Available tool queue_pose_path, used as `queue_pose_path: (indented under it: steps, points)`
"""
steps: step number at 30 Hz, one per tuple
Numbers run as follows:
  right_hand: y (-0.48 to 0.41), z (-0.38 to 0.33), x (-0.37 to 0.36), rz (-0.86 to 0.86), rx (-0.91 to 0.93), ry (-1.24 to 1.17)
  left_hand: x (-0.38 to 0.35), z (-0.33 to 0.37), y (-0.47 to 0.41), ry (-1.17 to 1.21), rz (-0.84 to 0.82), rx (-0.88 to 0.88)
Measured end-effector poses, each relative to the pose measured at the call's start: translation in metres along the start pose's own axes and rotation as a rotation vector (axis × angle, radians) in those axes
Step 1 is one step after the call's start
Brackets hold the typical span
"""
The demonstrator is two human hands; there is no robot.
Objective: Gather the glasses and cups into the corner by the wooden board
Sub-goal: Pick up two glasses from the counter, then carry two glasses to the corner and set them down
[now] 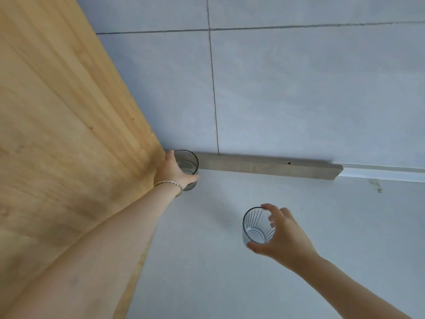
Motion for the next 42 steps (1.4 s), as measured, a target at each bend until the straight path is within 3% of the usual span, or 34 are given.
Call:
queue_pose_path:
  steps: [9,14,22,27,31,38,42]
  points:
    - [-0.113,-0.062,-0.037,0.025,-0.003,0.0,-0.027,-0.011,-0.039,-0.053,-0.062,-0.023]
    - [-0.152,-0.094,-0.07,0.009,-0.028,-0.034,-0.031,-0.01,-0.05,-0.282,-0.095,-0.15]
    - [-0.158,-0.104,-0.087,-0.006,-0.065,-0.184,-0.033,-0.009,-0.044,-0.416,-0.083,-0.268]
    - [-0.111,-0.058,-0.082,-0.173,-0.1,-0.097,-0.025,0.013,-0.012,-0.49,0.048,-0.551]
    - [-0.061,0.0,-0.048,-0.243,-0.081,0.073,-0.037,0.047,0.053,-0.484,-0.099,-0.717]
    - [0.023,0.15,0.039,-0.394,-0.21,0.39,-0.151,0.102,0.195,-0.412,-0.737,-0.602]
    - [0.082,0.256,0.115,-0.363,-0.386,0.446,-0.205,0.168,0.284,-0.421,-0.856,-0.695]
Point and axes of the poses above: each hand's wrist, its own y-axis away from the middle knuckle, its own x-axis out of the back of the hand, z = x × y, the point moved 10 cm from there along -y, towards the middle knuckle, and after that the axes turned 12 degrees about z, right-handed, at the moved point
